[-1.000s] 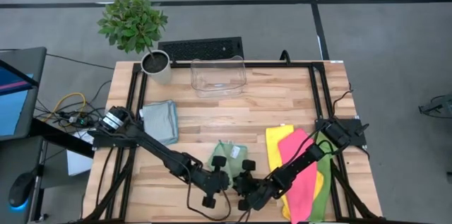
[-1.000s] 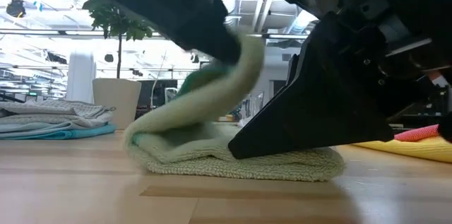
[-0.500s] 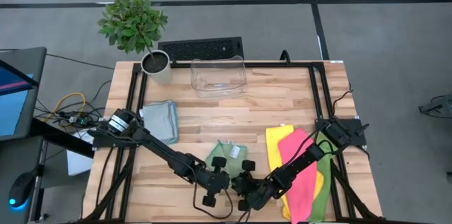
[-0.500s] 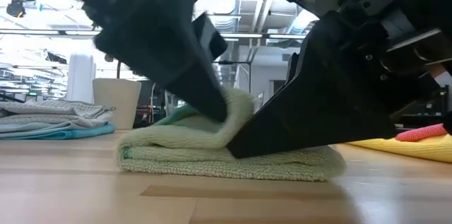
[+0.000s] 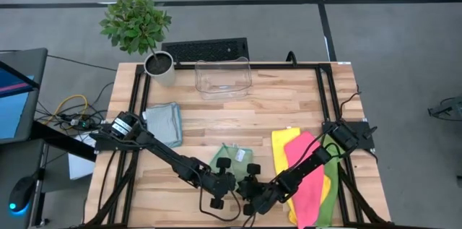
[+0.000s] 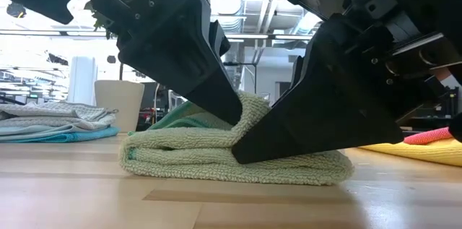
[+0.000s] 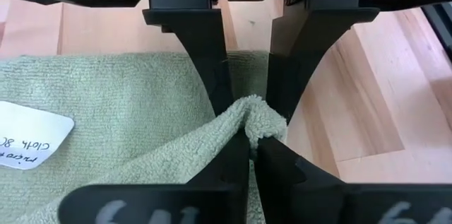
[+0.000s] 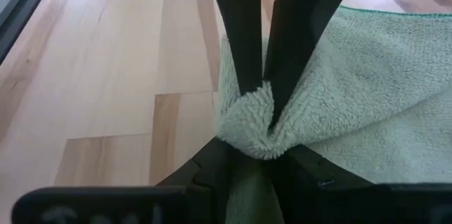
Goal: Fold microfiber towels
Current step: Fold the light green microfiber cloth
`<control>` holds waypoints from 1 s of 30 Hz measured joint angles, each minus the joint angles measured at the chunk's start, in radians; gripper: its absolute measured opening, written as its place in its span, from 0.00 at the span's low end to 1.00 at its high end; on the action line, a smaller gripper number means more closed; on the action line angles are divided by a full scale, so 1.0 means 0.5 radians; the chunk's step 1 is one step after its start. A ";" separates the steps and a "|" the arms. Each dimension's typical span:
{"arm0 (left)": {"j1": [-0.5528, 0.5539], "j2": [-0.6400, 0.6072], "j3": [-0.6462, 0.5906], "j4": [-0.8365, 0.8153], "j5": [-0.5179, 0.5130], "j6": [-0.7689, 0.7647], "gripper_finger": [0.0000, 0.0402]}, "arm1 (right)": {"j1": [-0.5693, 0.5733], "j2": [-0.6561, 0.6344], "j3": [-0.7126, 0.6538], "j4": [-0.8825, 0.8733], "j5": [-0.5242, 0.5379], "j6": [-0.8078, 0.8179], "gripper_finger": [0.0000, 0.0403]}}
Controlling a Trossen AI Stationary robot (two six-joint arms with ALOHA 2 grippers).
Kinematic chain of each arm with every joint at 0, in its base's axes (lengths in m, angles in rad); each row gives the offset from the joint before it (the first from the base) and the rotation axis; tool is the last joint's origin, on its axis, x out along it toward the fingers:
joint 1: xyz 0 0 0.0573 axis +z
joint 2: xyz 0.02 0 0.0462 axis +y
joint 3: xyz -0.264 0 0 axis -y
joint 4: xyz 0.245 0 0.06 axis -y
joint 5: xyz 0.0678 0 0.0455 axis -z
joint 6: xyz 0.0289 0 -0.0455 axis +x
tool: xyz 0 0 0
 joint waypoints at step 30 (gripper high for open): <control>-0.277 -0.031 0.445 -1.544 -0.387 -0.571 0.33 | 0.001 0.000 0.000 0.002 -0.003 -0.001 0.29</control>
